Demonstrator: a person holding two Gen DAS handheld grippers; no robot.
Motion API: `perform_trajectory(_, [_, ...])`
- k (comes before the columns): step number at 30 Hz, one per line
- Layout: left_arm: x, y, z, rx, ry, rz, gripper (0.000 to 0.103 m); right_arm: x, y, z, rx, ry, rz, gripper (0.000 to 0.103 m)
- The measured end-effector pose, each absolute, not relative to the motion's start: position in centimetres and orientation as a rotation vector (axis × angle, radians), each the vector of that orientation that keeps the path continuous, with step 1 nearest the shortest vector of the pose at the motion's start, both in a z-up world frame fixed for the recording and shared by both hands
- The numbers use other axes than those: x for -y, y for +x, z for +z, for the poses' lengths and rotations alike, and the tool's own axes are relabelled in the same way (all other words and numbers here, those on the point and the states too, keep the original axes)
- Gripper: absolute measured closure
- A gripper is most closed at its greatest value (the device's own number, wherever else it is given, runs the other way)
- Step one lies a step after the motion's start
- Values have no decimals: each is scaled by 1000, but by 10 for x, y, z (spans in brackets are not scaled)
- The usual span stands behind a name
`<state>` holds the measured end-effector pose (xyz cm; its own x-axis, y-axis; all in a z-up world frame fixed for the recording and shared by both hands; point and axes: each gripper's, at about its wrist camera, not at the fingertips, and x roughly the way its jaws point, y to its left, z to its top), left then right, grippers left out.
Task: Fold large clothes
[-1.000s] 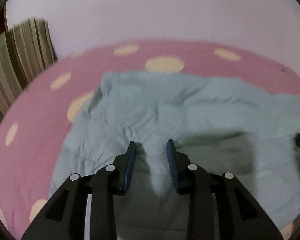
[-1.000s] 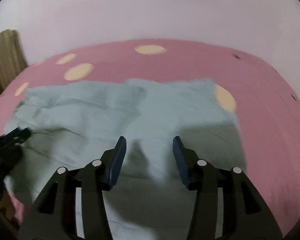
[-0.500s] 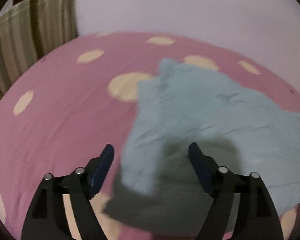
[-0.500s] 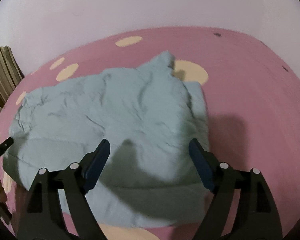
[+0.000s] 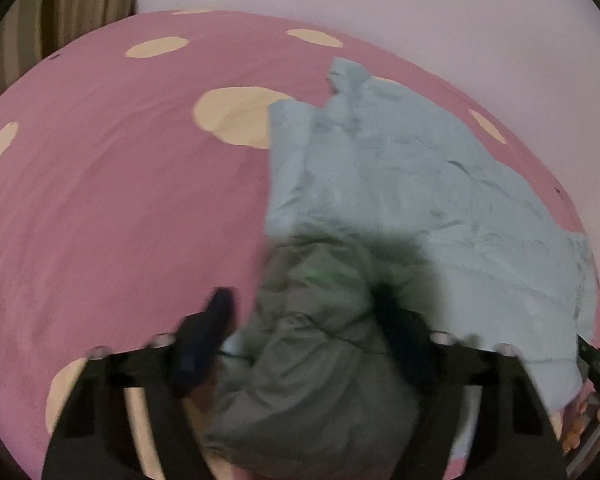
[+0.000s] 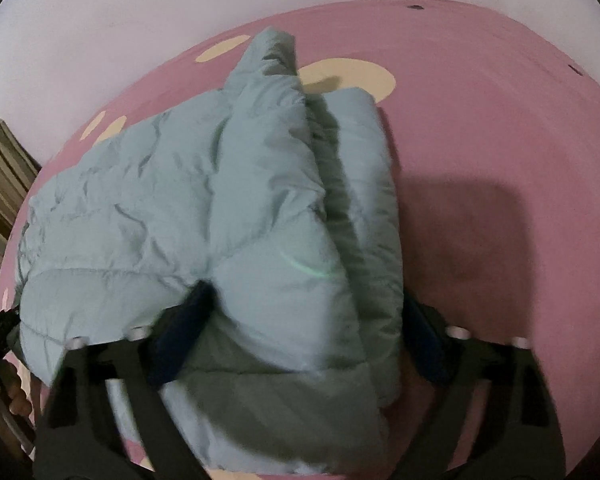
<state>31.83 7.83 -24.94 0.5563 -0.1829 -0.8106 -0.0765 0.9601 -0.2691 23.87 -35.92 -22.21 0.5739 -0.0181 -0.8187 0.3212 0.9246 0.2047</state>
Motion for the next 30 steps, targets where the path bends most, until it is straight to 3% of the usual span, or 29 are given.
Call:
perform_trajectory(1, [-75,319,-249,-983,-289,-82,53,357,236,-221,-943,367,-191,44])
perform_trajectory(2, [-73,319,-249,-984,-292,-101,65,356,236,-221,-942,380,-181,55])
perform_trajectory(3, [-70,319,-248,-983,-289,-107,70,353,236,-219,-941,394,-159,66])
perform_trajectory(6, [-65,314,-242,-958,-254,-114,85,346,235,-215,-936,404,-135,80])
perform_trajectory(8, [-70,307,-235,-937,-254,-112,89,341,232,-211,-924,403,-130,83])
perform_trajectory(30, [-171,151,-214,-919,-342,-26,91,256,122,-204,-960,457,62,86])
